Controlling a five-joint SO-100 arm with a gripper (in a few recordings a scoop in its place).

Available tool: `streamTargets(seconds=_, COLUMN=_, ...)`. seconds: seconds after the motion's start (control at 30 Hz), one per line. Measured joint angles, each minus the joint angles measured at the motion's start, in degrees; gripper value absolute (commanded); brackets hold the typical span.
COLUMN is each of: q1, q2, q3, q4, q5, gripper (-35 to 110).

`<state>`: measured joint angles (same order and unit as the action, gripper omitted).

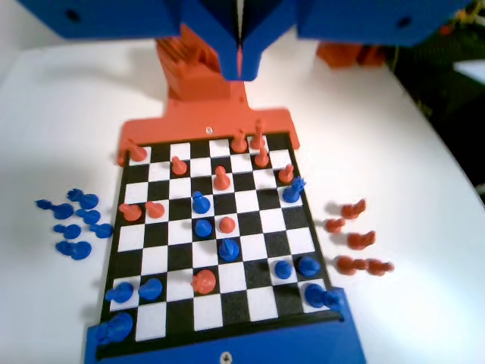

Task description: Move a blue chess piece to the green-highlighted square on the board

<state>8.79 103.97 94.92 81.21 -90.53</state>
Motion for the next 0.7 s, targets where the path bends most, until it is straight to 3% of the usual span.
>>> streamTargets(seconds=0.4, q1=-1.8, q2=-18.8, q3=-2.7, q4=-10.2, q5=14.0, gripper=10)
streamTargets(seconds=0.7, q1=-4.7, q2=-22.8, q3=-2.0, q4=-18.0, q5=16.9, gripper=14)
